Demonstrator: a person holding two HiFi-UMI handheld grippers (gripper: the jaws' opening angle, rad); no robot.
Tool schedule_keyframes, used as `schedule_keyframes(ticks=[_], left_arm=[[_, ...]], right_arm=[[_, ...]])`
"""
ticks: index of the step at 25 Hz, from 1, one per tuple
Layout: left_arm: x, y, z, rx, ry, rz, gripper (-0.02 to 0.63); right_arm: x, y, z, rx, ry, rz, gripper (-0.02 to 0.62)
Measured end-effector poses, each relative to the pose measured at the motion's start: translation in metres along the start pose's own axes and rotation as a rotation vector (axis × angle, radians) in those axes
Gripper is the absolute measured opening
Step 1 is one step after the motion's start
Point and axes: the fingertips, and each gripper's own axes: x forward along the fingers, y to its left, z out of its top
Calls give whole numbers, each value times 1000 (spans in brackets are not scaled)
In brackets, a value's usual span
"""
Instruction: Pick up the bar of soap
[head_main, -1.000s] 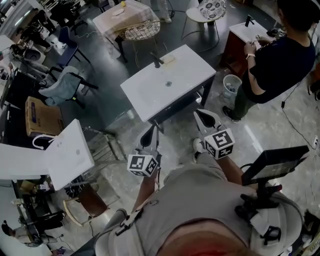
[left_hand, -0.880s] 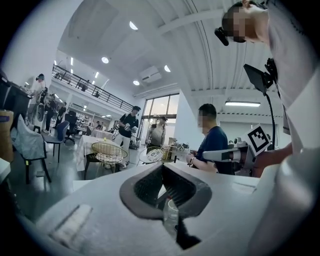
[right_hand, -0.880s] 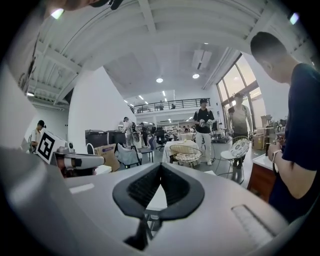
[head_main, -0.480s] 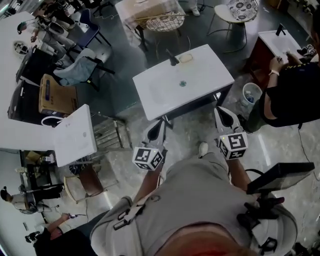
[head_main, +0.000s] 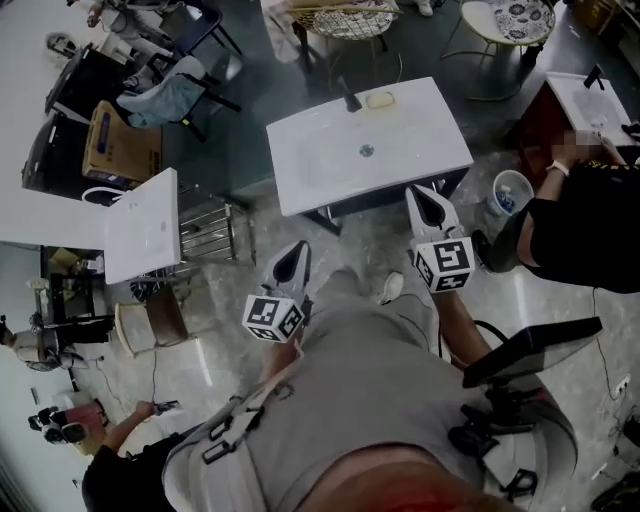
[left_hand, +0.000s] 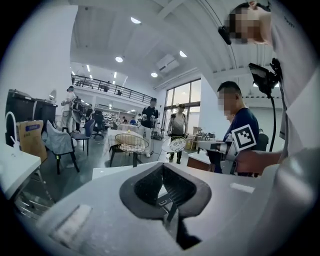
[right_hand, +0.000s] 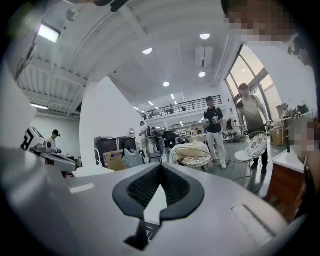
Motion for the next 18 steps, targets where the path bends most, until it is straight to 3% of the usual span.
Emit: schedule_keyframes(ticks=[5,9,18], left_arm=[[-6,16,13,29,-2,63,0],[-1,24,42,69,-40,90,0],[55,-50,61,191,-101,-127,0]], right_arm=[[16,6,-17,-48,-29,58,5],[3,-8,-31,-23,-29,18,5],[-45,-64,-33,3,-76,-115,5]])
